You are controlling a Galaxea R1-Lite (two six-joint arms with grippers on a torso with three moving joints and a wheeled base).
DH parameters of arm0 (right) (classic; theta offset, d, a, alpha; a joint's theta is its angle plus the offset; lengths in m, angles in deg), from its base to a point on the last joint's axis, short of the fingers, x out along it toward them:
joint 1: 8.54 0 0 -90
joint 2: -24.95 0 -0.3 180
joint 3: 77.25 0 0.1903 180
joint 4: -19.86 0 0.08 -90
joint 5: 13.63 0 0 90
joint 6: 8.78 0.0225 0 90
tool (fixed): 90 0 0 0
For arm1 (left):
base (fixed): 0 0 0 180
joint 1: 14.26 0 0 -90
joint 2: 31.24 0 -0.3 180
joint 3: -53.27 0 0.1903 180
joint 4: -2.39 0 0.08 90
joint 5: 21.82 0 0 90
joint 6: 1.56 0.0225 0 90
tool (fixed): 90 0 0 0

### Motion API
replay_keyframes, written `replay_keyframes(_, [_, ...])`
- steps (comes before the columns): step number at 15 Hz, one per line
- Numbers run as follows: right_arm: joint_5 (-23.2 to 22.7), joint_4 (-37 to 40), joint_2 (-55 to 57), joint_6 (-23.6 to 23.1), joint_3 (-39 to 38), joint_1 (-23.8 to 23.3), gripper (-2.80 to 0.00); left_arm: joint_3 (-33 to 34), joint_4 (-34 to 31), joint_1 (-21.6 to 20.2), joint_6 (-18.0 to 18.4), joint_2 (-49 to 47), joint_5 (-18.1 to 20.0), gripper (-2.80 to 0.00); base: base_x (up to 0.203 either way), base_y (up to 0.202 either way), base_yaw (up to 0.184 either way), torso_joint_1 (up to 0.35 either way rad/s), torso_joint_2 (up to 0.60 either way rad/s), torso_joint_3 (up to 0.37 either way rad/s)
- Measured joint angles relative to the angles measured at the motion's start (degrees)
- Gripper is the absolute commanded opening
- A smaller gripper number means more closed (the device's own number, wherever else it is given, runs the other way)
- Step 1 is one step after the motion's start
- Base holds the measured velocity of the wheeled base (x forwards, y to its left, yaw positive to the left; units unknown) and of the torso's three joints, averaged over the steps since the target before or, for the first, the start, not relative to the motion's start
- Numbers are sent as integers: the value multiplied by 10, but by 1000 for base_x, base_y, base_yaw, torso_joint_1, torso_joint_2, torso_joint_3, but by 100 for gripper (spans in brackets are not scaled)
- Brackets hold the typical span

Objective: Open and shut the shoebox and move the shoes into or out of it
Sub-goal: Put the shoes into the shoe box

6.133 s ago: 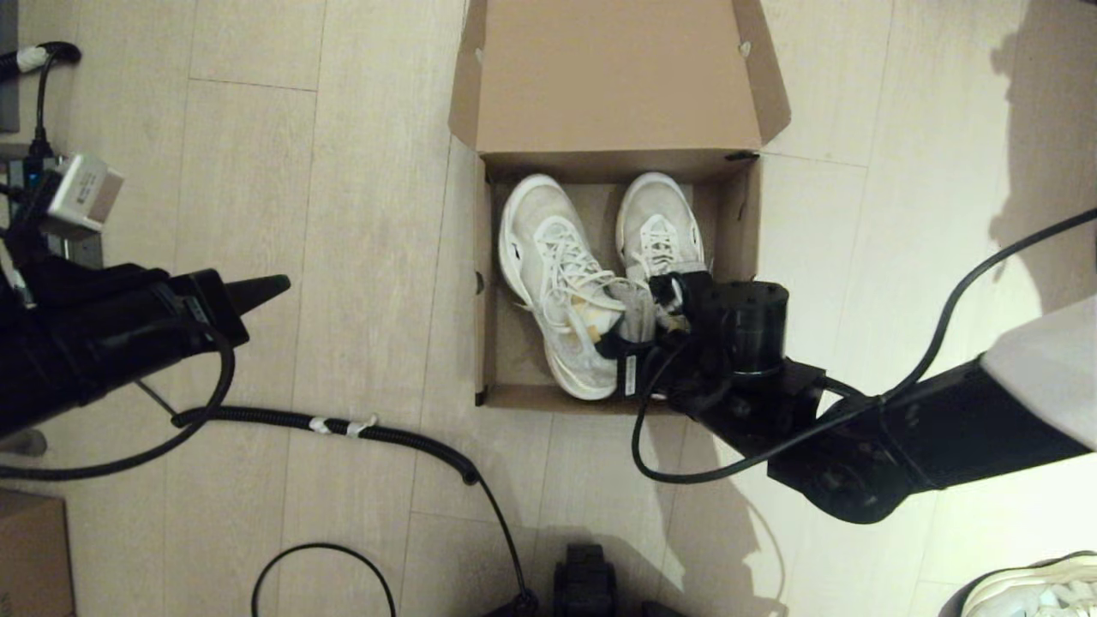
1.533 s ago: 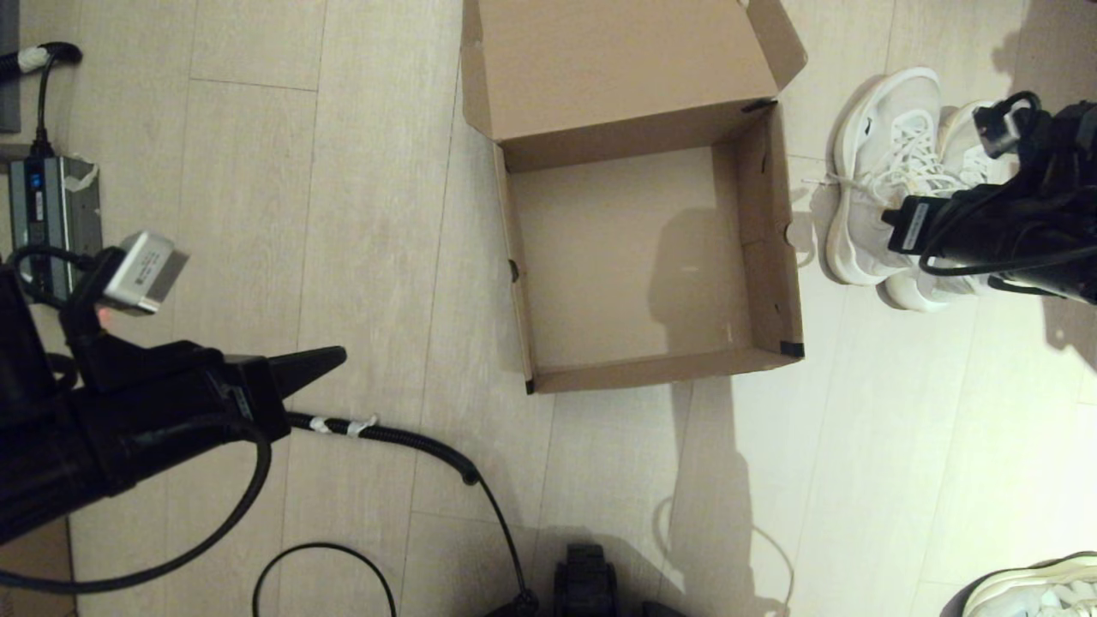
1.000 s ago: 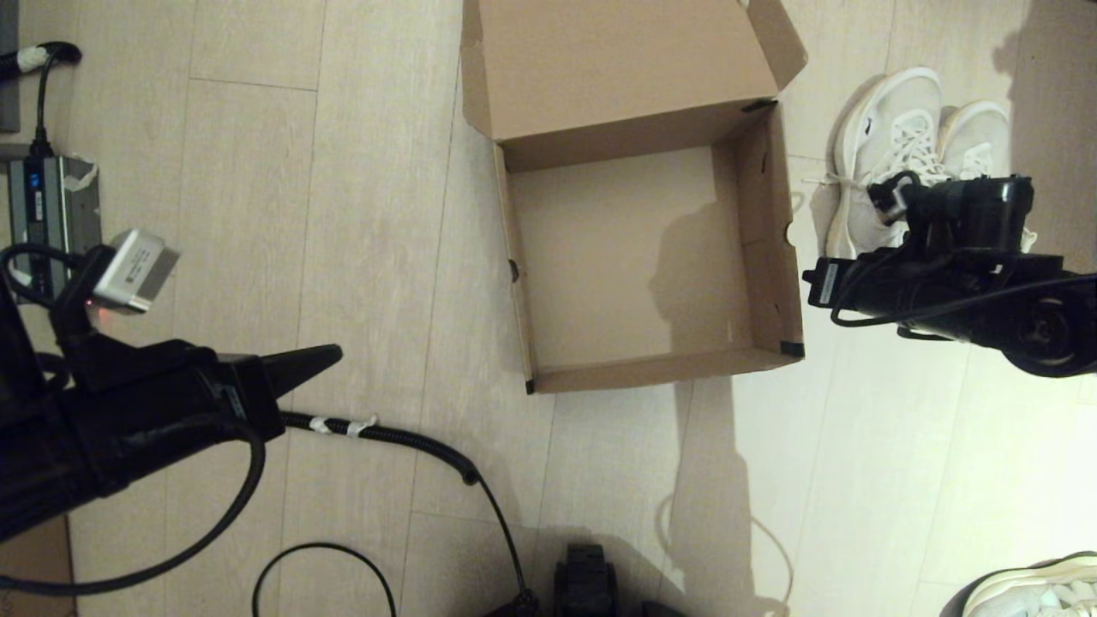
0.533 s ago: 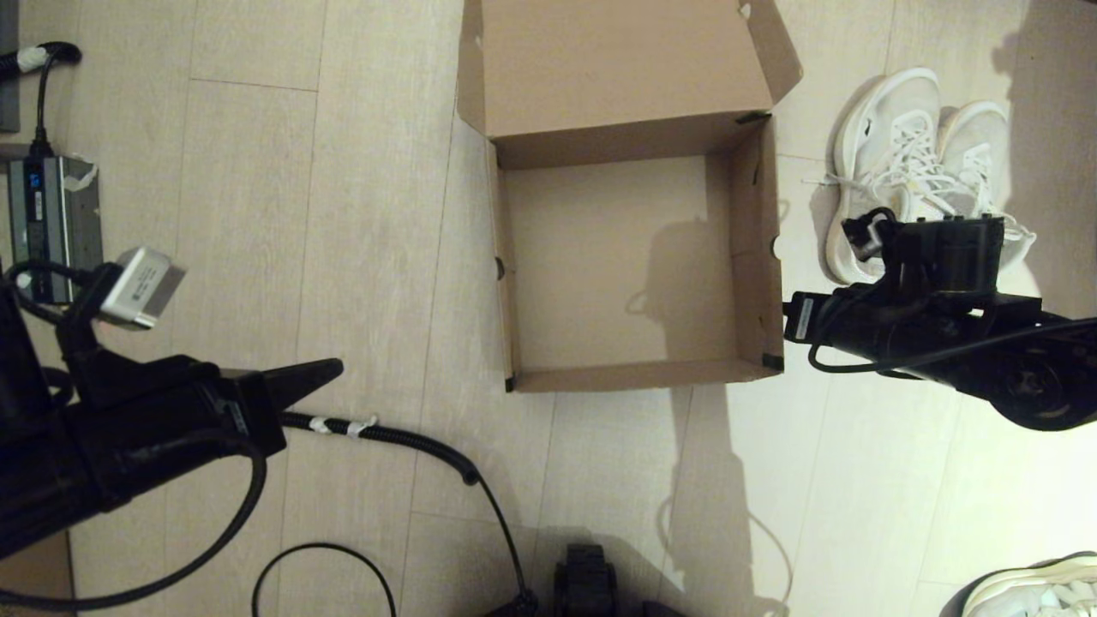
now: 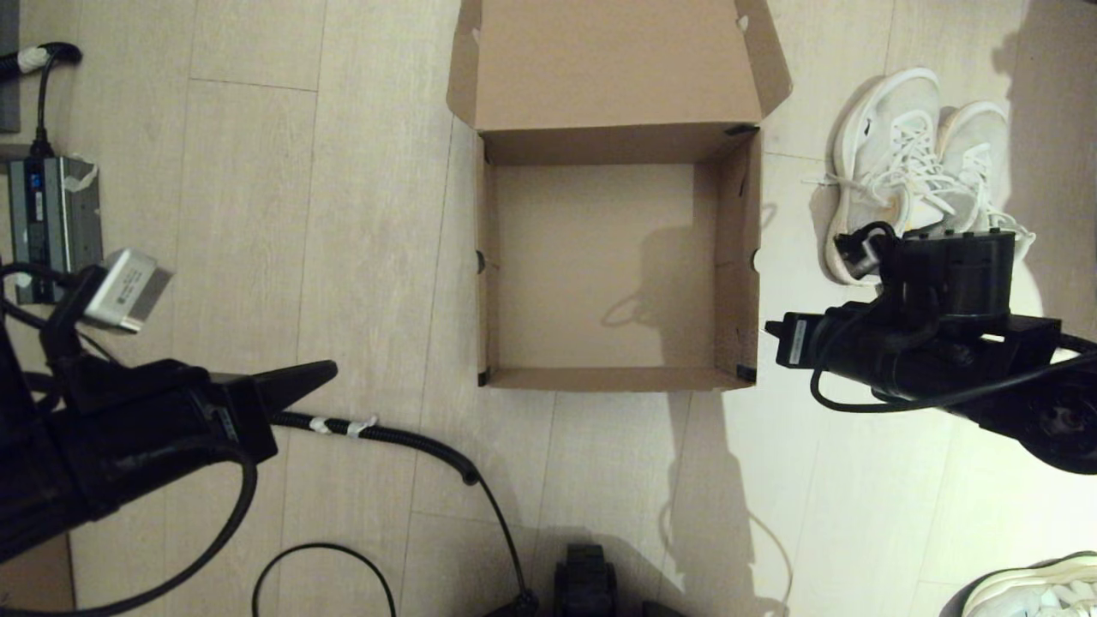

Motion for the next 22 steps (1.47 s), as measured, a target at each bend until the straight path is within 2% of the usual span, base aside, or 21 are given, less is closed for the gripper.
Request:
replay_keyframes(4, [-1,-2,3,-2,-11,-22,-280,1,-2,0,0,6,-1,-280,0,0,0,0,0,0])
replay_keyframes(8, [-1,-3,17,7,-15,3,-280,7,-3,-3,1,13,-1,-280,0,0,0,0,0,0])
replay_keyframes(11, [-4,-3,14,37,-7,6,-280,9,-3,-3,1,13,-1,-280,0,0,0,0,0,0])
replay_keyframes(14, [-5,-1,13,47,-7,9,-280,13,-3,-4,1,17,-1,-280,0,0,0,0,0,0])
replay_keyframes(18, [-3,-1,6,64,-26,36,-280,18,-3,-9,1,21,-1,-280,0,0,0,0,0,0])
replay_keyframes(20, [-1,0,-5,64,-30,36,-280,16,-3,-9,1,21,-1,-280,0,0,0,0,0,0])
replay_keyframes(22, [-1,6,-22,59,-24,18,-280,16,-3,-9,1,21,-1,-280,0,0,0,0,0,0])
